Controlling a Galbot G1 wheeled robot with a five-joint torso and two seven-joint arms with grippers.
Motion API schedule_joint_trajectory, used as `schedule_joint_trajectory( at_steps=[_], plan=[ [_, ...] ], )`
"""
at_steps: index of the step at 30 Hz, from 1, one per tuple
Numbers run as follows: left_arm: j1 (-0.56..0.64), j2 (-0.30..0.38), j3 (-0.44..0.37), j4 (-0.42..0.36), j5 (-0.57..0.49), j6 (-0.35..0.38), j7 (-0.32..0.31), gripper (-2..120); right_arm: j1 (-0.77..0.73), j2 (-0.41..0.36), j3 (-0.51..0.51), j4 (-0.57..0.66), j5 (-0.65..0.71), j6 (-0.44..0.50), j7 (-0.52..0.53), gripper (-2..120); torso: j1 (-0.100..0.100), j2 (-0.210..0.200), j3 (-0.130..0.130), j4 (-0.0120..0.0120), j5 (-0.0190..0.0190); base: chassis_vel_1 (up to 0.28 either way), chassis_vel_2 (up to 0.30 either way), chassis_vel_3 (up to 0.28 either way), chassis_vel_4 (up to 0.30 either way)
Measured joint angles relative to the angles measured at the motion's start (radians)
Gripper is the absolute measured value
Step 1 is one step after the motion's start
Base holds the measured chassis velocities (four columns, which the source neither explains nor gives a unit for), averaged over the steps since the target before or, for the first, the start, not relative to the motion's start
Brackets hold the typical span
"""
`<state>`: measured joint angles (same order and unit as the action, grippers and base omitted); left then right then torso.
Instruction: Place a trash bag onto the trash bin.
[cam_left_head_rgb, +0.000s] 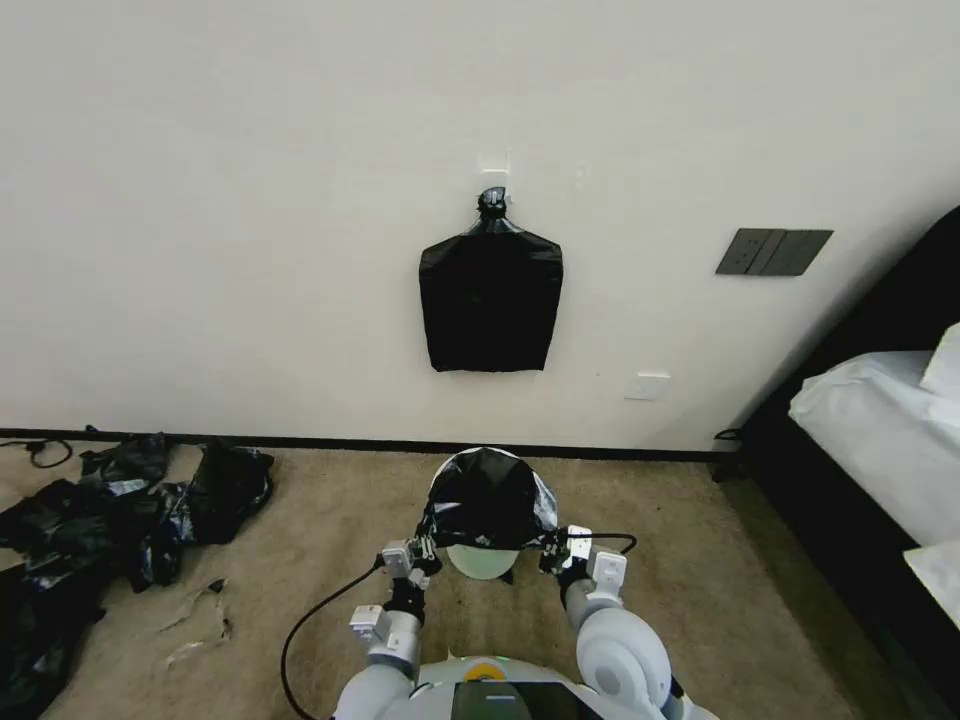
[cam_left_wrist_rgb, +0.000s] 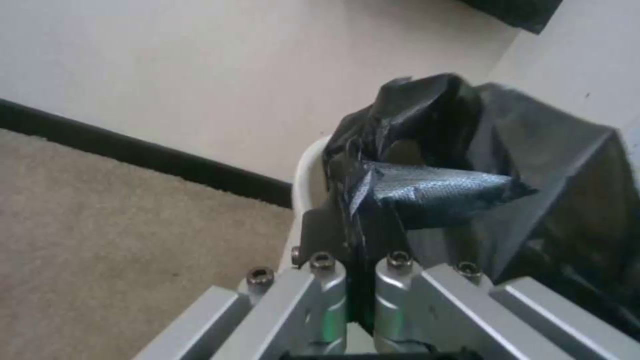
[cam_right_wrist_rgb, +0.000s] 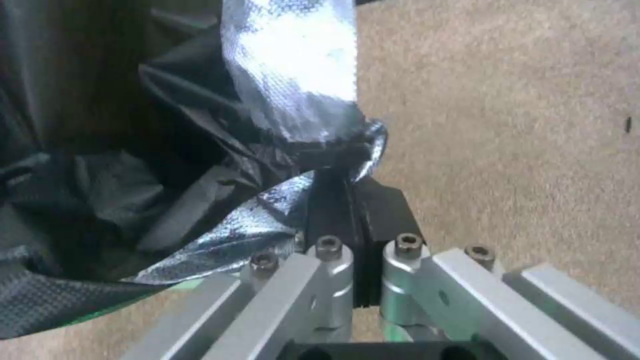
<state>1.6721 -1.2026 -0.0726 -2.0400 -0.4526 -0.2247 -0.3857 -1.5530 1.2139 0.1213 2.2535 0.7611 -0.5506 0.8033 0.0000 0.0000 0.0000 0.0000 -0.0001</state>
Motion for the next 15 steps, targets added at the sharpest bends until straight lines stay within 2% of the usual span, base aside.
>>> schedule_joint_trajectory(
  at_steps=[11, 15],
  plan=[
    [0.019, 0.016, -0.005, 0.04, 0.003, -0.003, 0.008, 0, 0.036, -0.017, -0.025, -0.053, 0.024, -0.047, 0.001, 0, 0.0, 0.0, 0.0, -0.0002, 0.0004, 0.0, 0.0, 0.0, 0.0],
    [0.005, 0.017, -0.004, 0.069, 0.002, -0.003, 0.013, 0, 0.052, -0.016, -0.027, -0.085, 0.023, -0.048, -0.006, 0, 0.0, 0.0, 0.0, 0.0002, -0.0005, 0.0, 0.0, 0.0, 0.0]
  ],
)
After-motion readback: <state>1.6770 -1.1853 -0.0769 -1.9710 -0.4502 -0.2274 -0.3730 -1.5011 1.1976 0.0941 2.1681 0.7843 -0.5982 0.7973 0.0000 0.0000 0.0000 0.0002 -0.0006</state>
